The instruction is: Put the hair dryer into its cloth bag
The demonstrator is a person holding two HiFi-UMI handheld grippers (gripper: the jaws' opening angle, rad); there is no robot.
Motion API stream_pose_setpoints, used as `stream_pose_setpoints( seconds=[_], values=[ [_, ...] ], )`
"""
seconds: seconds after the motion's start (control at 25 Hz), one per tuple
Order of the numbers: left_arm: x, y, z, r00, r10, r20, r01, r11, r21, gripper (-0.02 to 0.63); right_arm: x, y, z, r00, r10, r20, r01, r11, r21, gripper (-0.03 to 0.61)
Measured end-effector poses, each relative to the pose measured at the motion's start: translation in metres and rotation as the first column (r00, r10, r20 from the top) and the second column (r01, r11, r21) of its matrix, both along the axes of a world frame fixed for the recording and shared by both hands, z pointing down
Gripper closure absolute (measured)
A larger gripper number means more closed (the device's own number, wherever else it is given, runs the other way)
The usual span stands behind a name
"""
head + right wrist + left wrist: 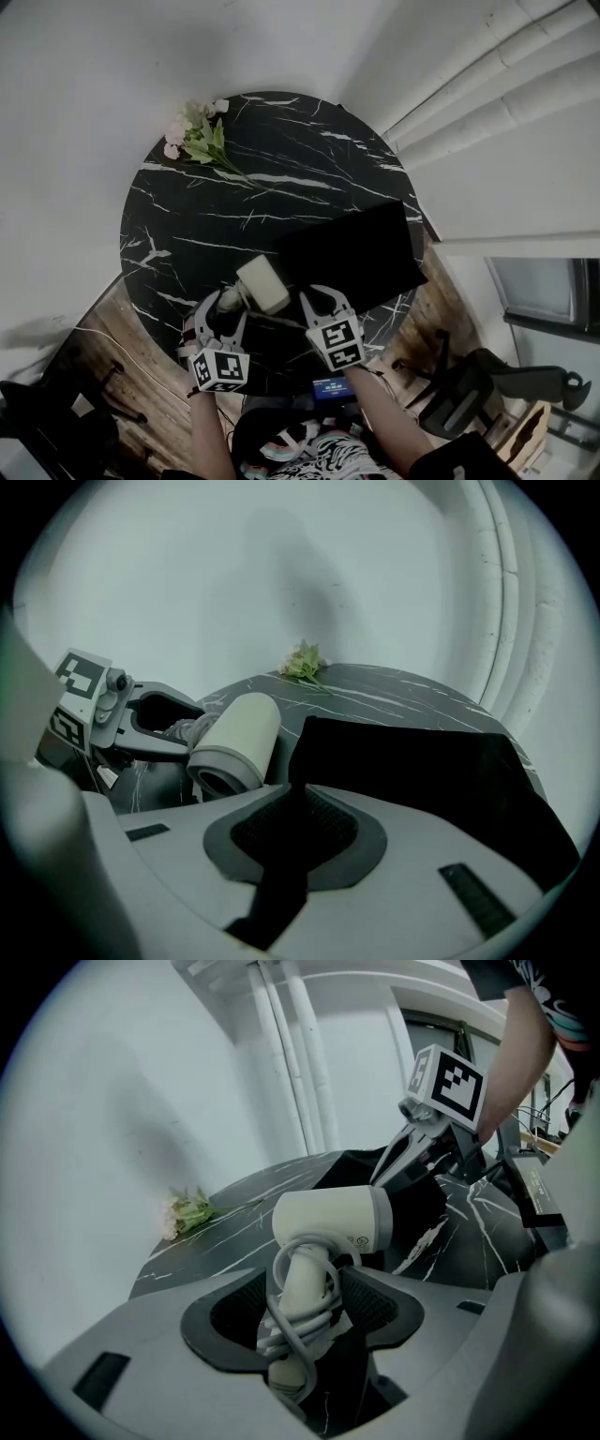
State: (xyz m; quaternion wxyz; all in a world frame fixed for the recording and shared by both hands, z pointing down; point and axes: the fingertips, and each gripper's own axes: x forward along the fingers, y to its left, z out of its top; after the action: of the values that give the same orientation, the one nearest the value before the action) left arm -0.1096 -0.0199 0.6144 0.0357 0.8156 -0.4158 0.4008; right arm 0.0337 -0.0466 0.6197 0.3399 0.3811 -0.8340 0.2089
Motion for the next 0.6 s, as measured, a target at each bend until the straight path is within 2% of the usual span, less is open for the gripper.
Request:
stream_pose_setpoints(
  seconds=[0.16, 0.32, 0.44, 0.48, 0.52, 0.6],
  values=[
    [0.000, -0.001, 0.002, 1.000, 0.011, -0.001, -0.011, 1.000, -0.015, 0.365, 0.000, 0.001, -0.002, 0.997, 0.028, 0.067, -0.026, 0.999, -0.037, 0.535],
    [0.000, 0.000, 0.004, 1.000, 0.025, 0.003, -0.025, 0.999, -0.022, 0.364, 0.004, 0.002, -0.002, 0.999, 0.028, 0.036, -0.027, 0.999, -0.029, 0.535],
    [0.000, 0.000, 0.004, 0.999, 0.032, 0.012, -0.032, 0.999, -0.019, 0.365, -0.001, 0.009, 0.001, 0.999, -0.039, -0.009, 0.039, 0.998, -0.047, 0.535],
    [0.000, 0.001, 0.003, 0.999, 0.034, 0.014, -0.034, 0.999, -0.017, 0.365, -0.004, 0.015, 0.003, 0.997, -0.075, -0.025, 0.073, 0.995, -0.066, 0.516],
    [0.000, 0.001, 0.003, 0.999, 0.037, 0.016, -0.036, 0.999, -0.015, 0.365, -0.007, 0.021, 0.005, 0.993, -0.113, -0.044, 0.109, 0.991, -0.079, 0.466],
    [0.000, 0.000, 0.003, 0.999, 0.040, 0.018, -0.040, 0.999, -0.010, 0.364, -0.010, 0.031, 0.007, 0.979, -0.180, -0.098, 0.173, 0.982, -0.075, 0.448]
  ],
)
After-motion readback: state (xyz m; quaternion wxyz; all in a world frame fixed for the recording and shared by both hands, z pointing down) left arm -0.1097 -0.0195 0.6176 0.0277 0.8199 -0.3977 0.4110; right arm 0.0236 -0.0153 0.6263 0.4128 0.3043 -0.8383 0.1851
